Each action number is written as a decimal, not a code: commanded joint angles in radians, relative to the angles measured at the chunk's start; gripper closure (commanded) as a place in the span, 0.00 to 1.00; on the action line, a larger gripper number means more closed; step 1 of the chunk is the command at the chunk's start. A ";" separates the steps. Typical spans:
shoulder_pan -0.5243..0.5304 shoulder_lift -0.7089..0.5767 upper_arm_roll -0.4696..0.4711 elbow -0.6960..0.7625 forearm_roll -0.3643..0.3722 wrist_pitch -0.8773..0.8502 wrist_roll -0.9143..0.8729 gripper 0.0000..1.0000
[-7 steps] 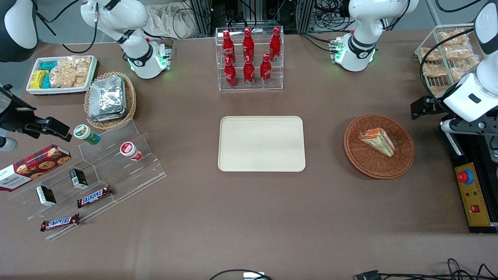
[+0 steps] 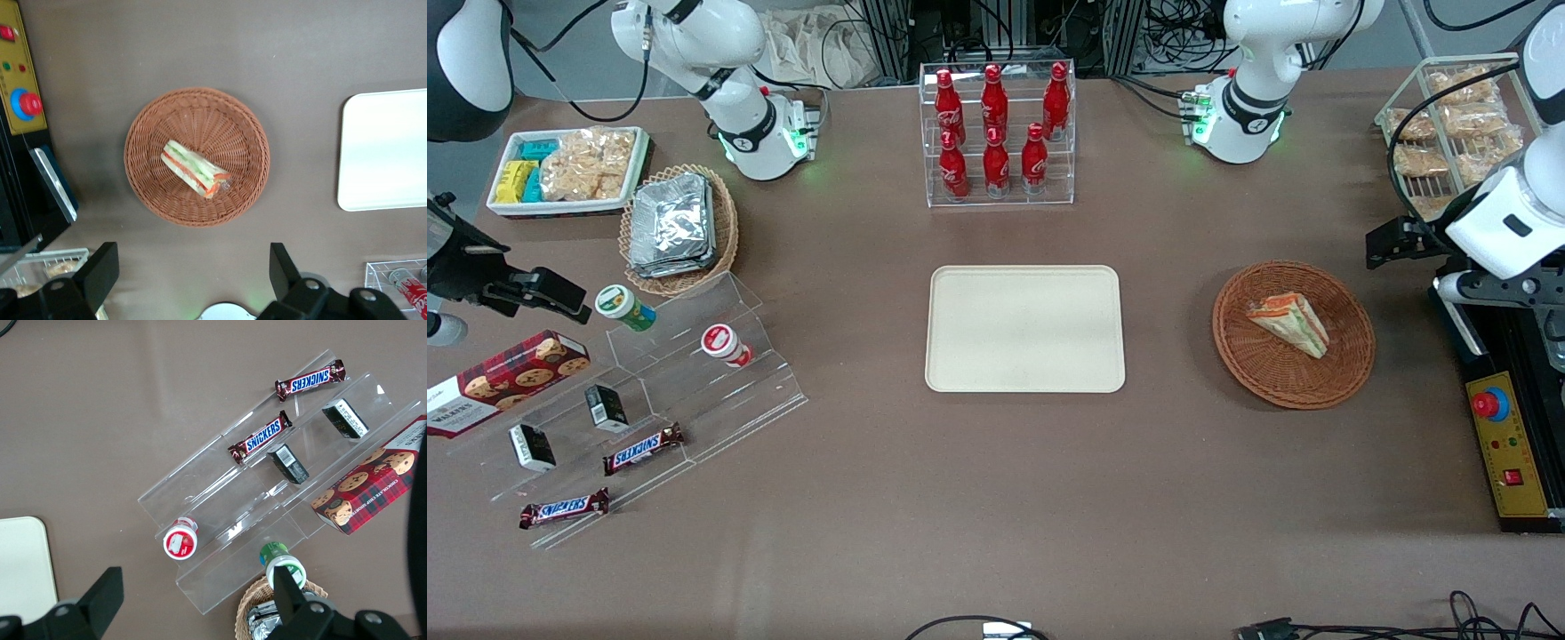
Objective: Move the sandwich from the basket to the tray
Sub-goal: 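Move the left gripper over the sandwich in the wicker basket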
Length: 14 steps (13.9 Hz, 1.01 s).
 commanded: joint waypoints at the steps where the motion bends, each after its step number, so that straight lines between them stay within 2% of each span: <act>1: -0.013 0.009 0.016 -0.039 0.000 0.007 -0.087 0.00; 3: -0.013 -0.021 0.036 -0.133 0.000 0.081 -0.126 0.00; 9: -0.004 -0.146 0.042 -0.542 0.002 0.462 -0.329 0.00; 14: 0.008 -0.140 0.040 -0.690 0.003 0.643 -0.468 0.00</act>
